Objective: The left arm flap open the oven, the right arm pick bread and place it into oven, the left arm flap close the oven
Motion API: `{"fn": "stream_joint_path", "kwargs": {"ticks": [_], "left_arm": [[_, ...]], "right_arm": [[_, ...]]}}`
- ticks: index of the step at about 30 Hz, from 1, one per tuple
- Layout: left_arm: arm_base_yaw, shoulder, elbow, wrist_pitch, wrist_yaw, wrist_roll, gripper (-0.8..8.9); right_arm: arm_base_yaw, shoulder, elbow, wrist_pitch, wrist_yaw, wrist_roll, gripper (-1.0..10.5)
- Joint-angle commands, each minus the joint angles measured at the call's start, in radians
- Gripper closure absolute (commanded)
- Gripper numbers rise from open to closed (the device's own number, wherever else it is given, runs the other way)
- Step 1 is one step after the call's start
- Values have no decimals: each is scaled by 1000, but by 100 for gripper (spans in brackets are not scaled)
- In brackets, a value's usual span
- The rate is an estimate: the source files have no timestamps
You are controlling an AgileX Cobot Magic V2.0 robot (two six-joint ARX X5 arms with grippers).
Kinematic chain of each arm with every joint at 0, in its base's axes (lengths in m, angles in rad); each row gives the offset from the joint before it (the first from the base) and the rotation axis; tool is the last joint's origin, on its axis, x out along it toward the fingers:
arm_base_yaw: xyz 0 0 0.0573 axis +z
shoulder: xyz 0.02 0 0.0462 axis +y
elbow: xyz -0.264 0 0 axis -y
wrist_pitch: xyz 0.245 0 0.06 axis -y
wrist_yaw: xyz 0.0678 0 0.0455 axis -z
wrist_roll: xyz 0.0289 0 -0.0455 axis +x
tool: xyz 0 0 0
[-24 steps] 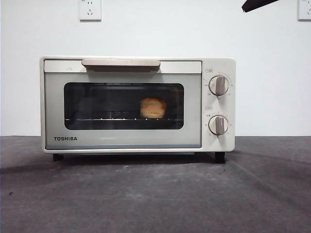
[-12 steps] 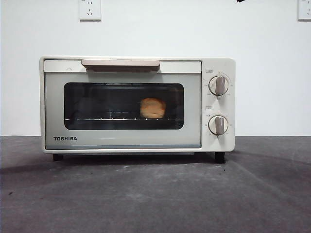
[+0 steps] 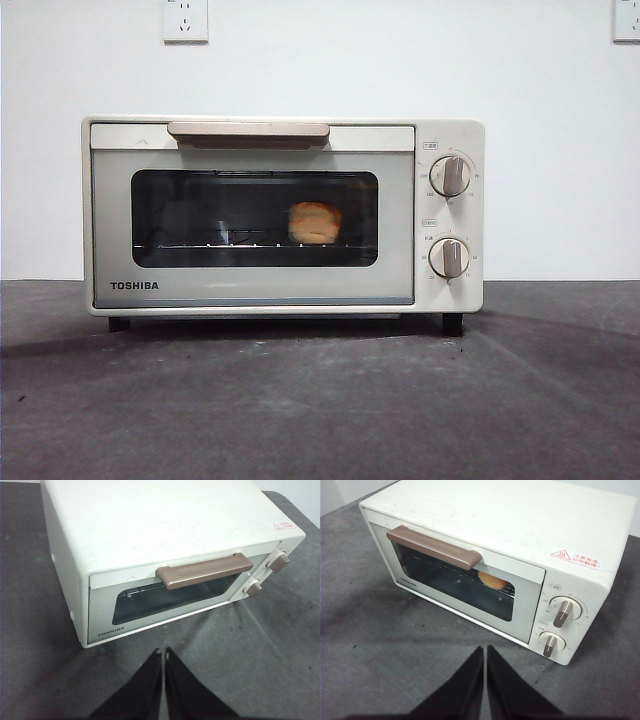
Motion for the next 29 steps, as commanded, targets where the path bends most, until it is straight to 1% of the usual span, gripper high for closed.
{"fn": "stream_joint_path", "kwargs": {"ticks": [1, 17, 18, 19, 22, 25, 27, 29], "left_arm": [[-3, 5, 21, 6, -2, 6, 794], [-3, 4, 21, 6, -2, 8, 794], [-2, -2, 21, 6, -5, 13, 794], [-2, -12, 20, 7, -18, 38, 794], [7, -45, 20, 12, -80, 84, 794], [32, -91, -1, 101, -103, 150, 794], [57, -131, -37, 201, -104, 192, 794], [90, -181, -92, 323, -108, 207, 794]], "right_arm": [[10, 7, 8, 11, 0, 10, 941], [10, 7, 8, 11, 0, 10, 941], [10, 7, 8, 11, 0, 10, 941], [10, 7, 8, 11, 0, 10, 941], [10, 7, 8, 11, 0, 10, 941], [10, 7, 8, 11, 0, 10, 941], [10, 7, 8, 11, 0, 10, 941], [10, 7, 8, 11, 0, 10, 941]]}}
